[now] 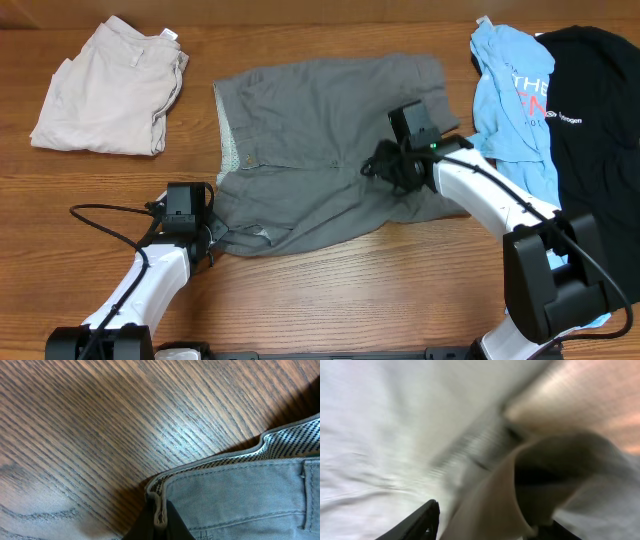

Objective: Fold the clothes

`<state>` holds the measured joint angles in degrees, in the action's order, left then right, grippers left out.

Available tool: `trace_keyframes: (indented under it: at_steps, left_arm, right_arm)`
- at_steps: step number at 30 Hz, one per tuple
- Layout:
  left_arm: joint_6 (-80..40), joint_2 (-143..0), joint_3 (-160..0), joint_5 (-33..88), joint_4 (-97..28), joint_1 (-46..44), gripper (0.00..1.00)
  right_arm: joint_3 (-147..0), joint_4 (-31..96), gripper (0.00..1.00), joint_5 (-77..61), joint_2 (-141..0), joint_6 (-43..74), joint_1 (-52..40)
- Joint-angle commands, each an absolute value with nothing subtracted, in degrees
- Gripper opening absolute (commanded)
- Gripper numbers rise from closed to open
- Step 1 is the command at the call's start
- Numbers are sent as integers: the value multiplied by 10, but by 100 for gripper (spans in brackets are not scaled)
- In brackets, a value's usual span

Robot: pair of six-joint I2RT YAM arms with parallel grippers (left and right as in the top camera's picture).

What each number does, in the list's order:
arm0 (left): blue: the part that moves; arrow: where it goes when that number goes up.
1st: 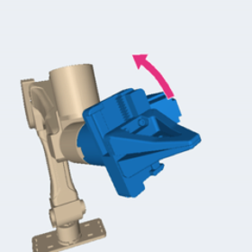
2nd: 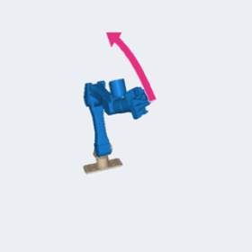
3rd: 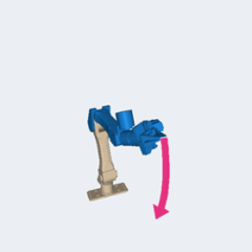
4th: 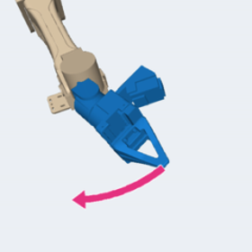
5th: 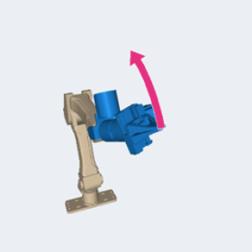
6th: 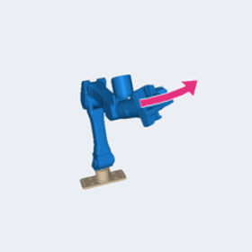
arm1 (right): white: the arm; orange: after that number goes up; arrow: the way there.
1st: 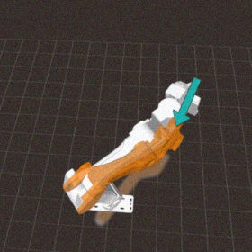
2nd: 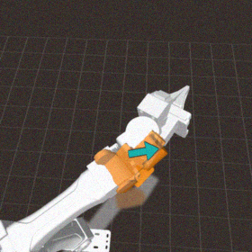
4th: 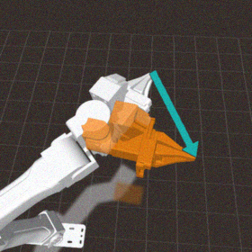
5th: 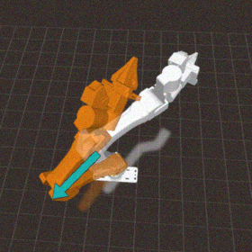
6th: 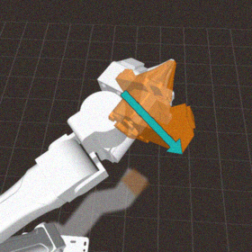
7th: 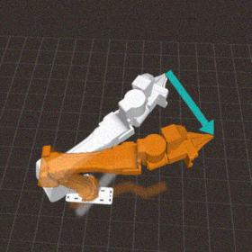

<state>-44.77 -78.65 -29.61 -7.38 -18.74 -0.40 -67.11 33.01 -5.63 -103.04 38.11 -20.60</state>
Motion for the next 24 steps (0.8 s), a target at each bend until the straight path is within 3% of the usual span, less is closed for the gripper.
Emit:
trace_keyframes:
  at_steps: [1,10,24]
  left_arm:
    - [-437,-794,-286,-92,-190,0,5]
    - [-437,-794,-286,-92,-191,0,4]
    - [-437,-794,-286,-92,-187,0,4]
  right_arm:
    - [-755,345,57,-87,-1006,356,-205]
    - [-823,503,65,-35,-1013,345,-205]
    - [-807,475,67,23,-1088,486,-206]
